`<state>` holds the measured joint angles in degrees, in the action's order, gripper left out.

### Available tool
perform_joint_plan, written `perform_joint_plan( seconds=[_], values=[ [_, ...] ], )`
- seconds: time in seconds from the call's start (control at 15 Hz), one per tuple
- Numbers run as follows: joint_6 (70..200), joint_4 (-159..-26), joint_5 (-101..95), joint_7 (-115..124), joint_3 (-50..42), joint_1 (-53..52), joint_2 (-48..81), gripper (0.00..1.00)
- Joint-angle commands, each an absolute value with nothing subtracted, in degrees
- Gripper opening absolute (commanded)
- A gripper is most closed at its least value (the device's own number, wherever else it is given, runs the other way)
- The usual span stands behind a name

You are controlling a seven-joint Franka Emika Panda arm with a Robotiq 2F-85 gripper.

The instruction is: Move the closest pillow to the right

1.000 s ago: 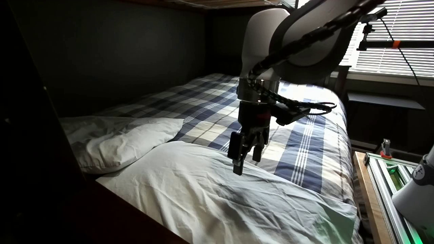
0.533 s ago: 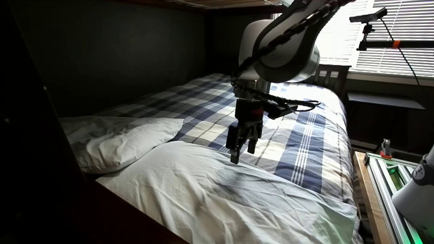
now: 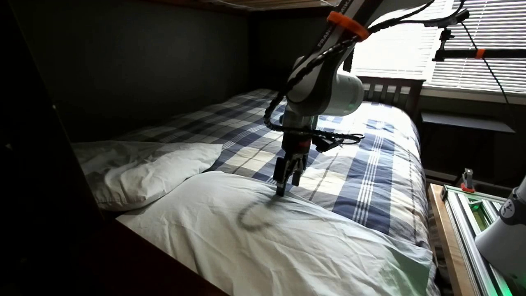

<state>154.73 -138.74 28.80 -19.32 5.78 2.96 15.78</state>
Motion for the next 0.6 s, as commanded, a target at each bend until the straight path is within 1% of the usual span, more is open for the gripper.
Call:
perform_joint_plan(
  seconds=[0.0, 0.33, 0.53],
  values=[
    [155.8, -134.0, 36.9, -31.6, 12.1, 9.9, 23.7, 1.00],
    [154.7, -129.7, 40.6, -44.1, 17.4, 15.6, 31.6, 1.00],
    [153.4, -128.2, 41.1, -47.5, 19.0, 16.7, 34.7, 1.00]
  ],
)
